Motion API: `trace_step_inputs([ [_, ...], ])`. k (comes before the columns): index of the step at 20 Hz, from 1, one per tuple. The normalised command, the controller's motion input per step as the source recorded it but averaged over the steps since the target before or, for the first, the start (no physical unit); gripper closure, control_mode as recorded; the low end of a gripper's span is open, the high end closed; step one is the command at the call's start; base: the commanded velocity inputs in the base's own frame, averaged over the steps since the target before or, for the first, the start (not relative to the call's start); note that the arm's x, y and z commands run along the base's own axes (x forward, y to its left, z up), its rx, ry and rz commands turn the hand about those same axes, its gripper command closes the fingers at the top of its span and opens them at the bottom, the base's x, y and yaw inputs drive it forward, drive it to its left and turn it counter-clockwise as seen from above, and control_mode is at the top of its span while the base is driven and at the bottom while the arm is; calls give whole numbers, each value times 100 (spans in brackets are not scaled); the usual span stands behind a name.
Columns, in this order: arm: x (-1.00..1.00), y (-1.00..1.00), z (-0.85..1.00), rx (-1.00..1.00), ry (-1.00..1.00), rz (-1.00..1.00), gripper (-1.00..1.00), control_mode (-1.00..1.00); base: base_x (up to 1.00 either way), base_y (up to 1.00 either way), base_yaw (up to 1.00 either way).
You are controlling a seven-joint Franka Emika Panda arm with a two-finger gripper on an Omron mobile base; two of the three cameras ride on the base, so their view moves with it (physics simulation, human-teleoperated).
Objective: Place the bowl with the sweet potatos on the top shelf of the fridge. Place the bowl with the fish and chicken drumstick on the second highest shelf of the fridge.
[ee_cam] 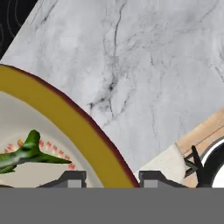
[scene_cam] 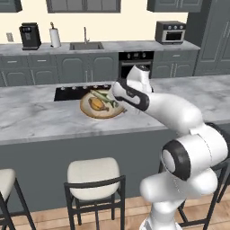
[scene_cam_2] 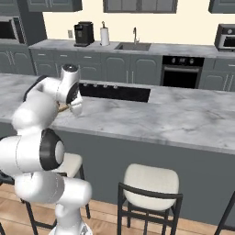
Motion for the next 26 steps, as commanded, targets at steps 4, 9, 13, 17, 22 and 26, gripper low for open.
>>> trace_step_inputs([
  [4, -100, -50, 63, 11, -2, -23, 100, -100, 0, 0, 0],
  [9, -100, -29, 13, 8, 0, -26, 100, -100, 0, 0, 0],
  [13, -75, -27, 3, 4, -3, -26, 100, 100, -25, -3, -13],
  [17, 0, 0, 0, 0, 0, 0, 100, 100, -99, 0, -67],
  [22, 0, 0, 0, 0, 0, 0, 100, 100, -77, 0, -75],
  [26, 0, 0, 0, 0, 0, 0, 100, 100, -26, -26, -76],
])
